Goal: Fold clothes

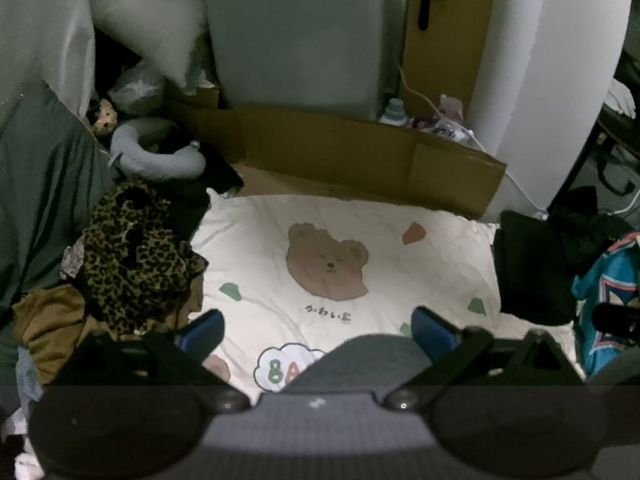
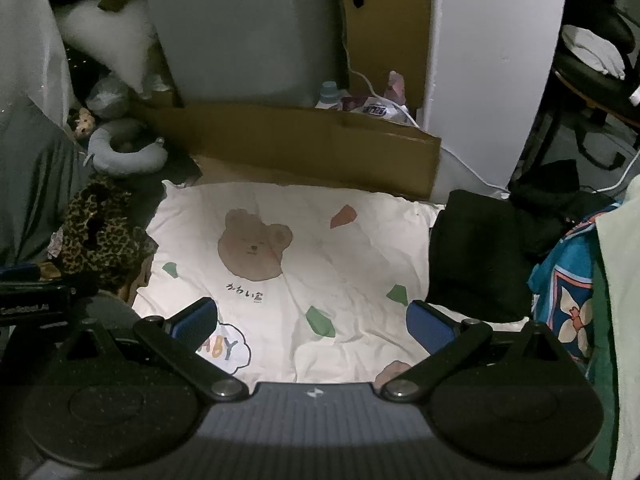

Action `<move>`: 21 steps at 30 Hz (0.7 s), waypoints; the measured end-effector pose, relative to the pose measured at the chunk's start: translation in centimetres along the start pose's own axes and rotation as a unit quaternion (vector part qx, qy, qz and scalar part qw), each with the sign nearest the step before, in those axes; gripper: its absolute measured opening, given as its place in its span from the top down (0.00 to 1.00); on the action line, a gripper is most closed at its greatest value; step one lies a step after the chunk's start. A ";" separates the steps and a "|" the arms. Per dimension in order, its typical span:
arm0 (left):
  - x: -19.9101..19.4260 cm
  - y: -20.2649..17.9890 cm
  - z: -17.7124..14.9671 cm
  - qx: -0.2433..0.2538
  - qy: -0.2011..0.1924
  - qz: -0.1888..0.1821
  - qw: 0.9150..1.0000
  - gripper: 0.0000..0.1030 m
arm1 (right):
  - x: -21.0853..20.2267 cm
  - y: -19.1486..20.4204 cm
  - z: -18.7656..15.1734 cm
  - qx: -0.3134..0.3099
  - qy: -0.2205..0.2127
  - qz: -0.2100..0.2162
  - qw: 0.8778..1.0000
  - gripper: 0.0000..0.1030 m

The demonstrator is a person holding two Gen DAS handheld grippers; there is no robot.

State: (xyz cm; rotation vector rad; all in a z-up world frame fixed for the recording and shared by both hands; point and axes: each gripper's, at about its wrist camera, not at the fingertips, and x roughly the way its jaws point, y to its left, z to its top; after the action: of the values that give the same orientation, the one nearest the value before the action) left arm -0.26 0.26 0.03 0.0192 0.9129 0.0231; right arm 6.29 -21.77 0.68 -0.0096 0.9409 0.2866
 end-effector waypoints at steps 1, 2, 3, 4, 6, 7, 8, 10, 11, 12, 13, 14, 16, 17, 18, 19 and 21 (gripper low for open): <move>-0.1 0.0 -0.1 0.001 -0.002 0.001 1.000 0.02 | -0.1 0.1 0.0 -0.002 -0.002 -0.003 1.000 0.00; -0.3 0.1 -0.2 0.001 -0.003 0.003 1.000 0.02 | -0.2 0.1 0.0 -0.004 -0.003 -0.006 1.000 0.00; -0.3 0.0 -0.3 0.003 -0.005 0.005 1.000 0.02 | -0.3 0.2 0.0 -0.006 -0.005 -0.009 1.000 0.00; -0.2 -0.3 -0.3 0.006 -0.006 0.008 1.000 0.02 | -0.4 0.3 0.0 -0.008 -0.006 -0.012 1.000 0.00; 0.0 -0.7 -0.5 0.011 -0.009 0.013 1.000 0.02 | 0.4 0.8 0.6 -0.008 0.004 -0.019 1.000 0.00; 0.1 -0.9 -0.5 0.013 -0.009 0.016 1.000 0.02 | 0.5 0.7 0.6 -0.005 0.004 -0.016 1.000 0.00; 0.1 -1.2 -0.4 0.017 -0.008 0.019 1.000 0.02 | 0.3 0.3 0.6 -0.002 0.001 -0.011 1.000 0.00; 0.1 -1.4 -0.1 0.021 -0.005 0.020 1.000 0.02 | 0.0 -0.2 0.3 0.000 -0.006 -0.005 1.000 0.00; 0.1 -0.9 0.3 0.019 0.000 0.016 1.000 0.02 | -0.2 -0.2 0.1 0.000 -0.007 -0.005 1.000 0.00; 0.1 -1.0 0.4 0.019 0.000 0.016 1.000 0.02 | 0.0 -0.3 0.3 0.001 -0.004 -0.003 1.000 0.00; 0.1 -1.1 0.4 0.021 -0.001 0.016 1.000 0.02 | 0.1 -0.4 0.5 0.003 -0.002 -0.002 1.000 0.00; 0.1 -1.2 0.5 0.024 -0.002 0.016 1.000 0.02 | 0.1 -0.5 0.5 0.005 -0.002 0.000 1.000 0.00; 0.0 -1.3 0.4 0.032 -0.006 0.012 0.999 0.02 | 0.0 -0.5 0.6 0.009 -0.002 0.000 1.000 0.00; 0.0 -1.4 0.4 0.034 -0.007 0.012 0.999 0.02 | 0.0 -0.4 0.7 0.008 -0.001 -0.002 1.000 0.00; -0.1 -1.4 0.3 0.035 -0.009 0.013 0.999 0.02 | 0.0 -0.4 0.7 0.007 0.000 -0.002 1.000 0.00; -0.1 -1.4 0.2 0.036 -0.011 0.014 0.999 0.02 | 0.1 -0.3 0.8 0.005 0.001 -0.002 1.000 0.00; -0.1 -1.5 0.2 0.039 -0.013 0.016 0.999 0.02 | 0.0 -0.3 0.7 0.005 0.001 -0.003 1.000 0.00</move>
State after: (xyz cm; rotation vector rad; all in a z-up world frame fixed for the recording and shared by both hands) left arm -0.14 -1.24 0.16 0.1066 0.8872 0.0162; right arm 6.94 -22.01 1.11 -0.0035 0.9449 0.2757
